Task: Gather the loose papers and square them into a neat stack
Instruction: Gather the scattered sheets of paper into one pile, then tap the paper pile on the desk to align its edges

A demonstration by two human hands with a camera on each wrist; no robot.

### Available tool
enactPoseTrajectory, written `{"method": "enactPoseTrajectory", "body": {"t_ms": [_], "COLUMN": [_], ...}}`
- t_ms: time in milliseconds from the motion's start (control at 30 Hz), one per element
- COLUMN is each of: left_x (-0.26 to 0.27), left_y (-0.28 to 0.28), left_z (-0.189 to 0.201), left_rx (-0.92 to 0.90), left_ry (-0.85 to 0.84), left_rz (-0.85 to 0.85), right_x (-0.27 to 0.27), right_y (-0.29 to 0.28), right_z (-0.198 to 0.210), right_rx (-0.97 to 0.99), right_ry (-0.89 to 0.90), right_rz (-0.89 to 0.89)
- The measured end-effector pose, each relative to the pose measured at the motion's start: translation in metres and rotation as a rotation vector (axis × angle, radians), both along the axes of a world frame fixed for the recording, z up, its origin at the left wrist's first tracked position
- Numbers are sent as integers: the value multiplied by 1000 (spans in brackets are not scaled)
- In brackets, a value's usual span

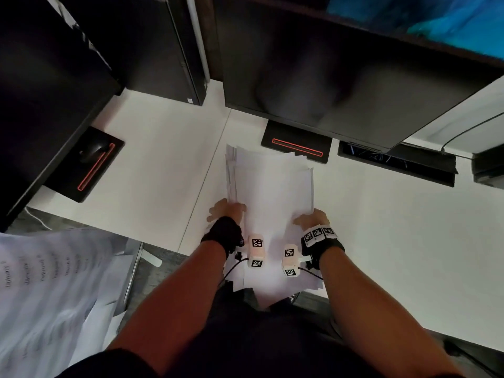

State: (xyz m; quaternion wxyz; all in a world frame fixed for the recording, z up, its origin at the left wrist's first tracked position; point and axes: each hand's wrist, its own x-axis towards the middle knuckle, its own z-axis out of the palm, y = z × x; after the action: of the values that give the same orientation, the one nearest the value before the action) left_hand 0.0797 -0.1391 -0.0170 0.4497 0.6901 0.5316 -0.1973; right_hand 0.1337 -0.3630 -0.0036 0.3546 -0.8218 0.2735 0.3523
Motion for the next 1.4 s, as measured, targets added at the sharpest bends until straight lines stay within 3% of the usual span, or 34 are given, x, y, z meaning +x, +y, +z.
{"method": "enactPoseTrajectory", "body": {"t_ms": [100,233,400,500,633,933,1200,1400], "left_x": [-4,-13,-18,-20,-19,10,28,33], "left_y": [2,8,14,18,20,0,-26,-38], "left_z": [19,18,21,25,39,128,126,128], "left_rx": [-8,-118,-215,-268,-381,-538,-547,-577], "left_ry": [-59,-134,-183,-257,-450,-954,-931,-923], "left_rz": [34,202,128,117,155,20,-55,-65], "right_x": [1,0,-3,-8,-20,-14,-1,4], "right_y": [-5,-10,-21,-28,-36,-57,-66,-70], "right_z": [-1,-9,-24,-15,31,130,107,99], "right_rx": [23,108,163,220,359,686,657,624], "right_ry": [-18,-1,43,-53,-268,-745,-716,-705], "right_rz": [-53,-72,-78,-101,-197,-473,-597,-593]}}
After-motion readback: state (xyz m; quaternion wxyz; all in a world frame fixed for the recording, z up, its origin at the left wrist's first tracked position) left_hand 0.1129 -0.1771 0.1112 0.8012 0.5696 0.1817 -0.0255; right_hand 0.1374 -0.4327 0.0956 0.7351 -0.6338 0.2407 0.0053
